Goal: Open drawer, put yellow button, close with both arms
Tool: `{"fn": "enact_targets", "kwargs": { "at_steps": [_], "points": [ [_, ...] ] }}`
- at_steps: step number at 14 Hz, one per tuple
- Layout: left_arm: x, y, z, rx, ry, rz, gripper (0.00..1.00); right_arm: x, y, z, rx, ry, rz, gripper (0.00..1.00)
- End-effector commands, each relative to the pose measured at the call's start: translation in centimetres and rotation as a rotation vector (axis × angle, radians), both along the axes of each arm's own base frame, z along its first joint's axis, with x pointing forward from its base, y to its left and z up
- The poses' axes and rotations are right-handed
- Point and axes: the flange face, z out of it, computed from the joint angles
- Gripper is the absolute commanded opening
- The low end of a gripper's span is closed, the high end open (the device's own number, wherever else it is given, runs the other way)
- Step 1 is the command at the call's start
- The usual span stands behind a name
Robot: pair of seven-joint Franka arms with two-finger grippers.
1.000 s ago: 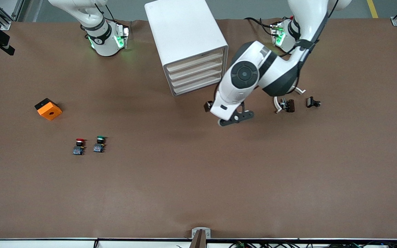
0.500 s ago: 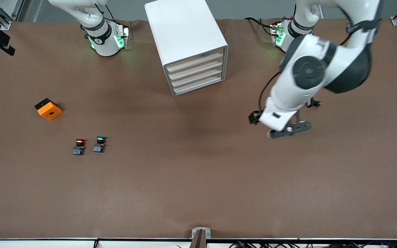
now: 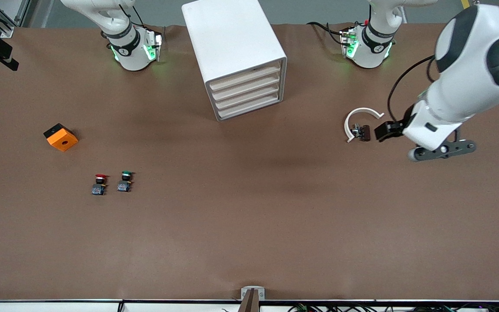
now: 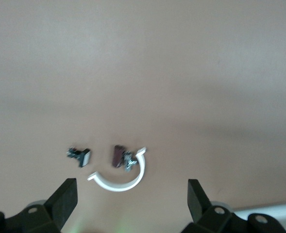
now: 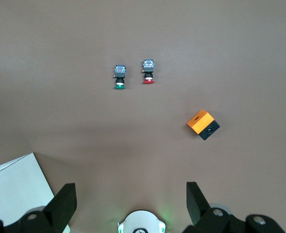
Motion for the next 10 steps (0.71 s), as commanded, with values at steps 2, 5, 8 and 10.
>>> {"fn": "enact_targets", "kwargs": {
  "at_steps": [2,5,8,10],
  "points": [
    [-3.6,4.9,2.1,-0.048,0.016,-0.087,1.0,-0.7,-1.0,0.0,0.038,-0.01,-0.033,1.0],
    [-5.2,6.5,2.2,-0.035,0.02,-0.065,1.0,-0.8,-1.0,0.0,0.038,-0.01,-0.03,1.0],
    [-6.8,8.6,2.8,-0.045,0.012,-0.105,1.0,-0.7,-0.9,0.0,0.038,-0.012,-0.028,1.0],
    [-8.7,9.8,2.4,-0.052,-0.005,-0.165,1.0,-0.7,-0.7,0.0,0.038,-0.01,-0.022,1.0]
  ]
}}
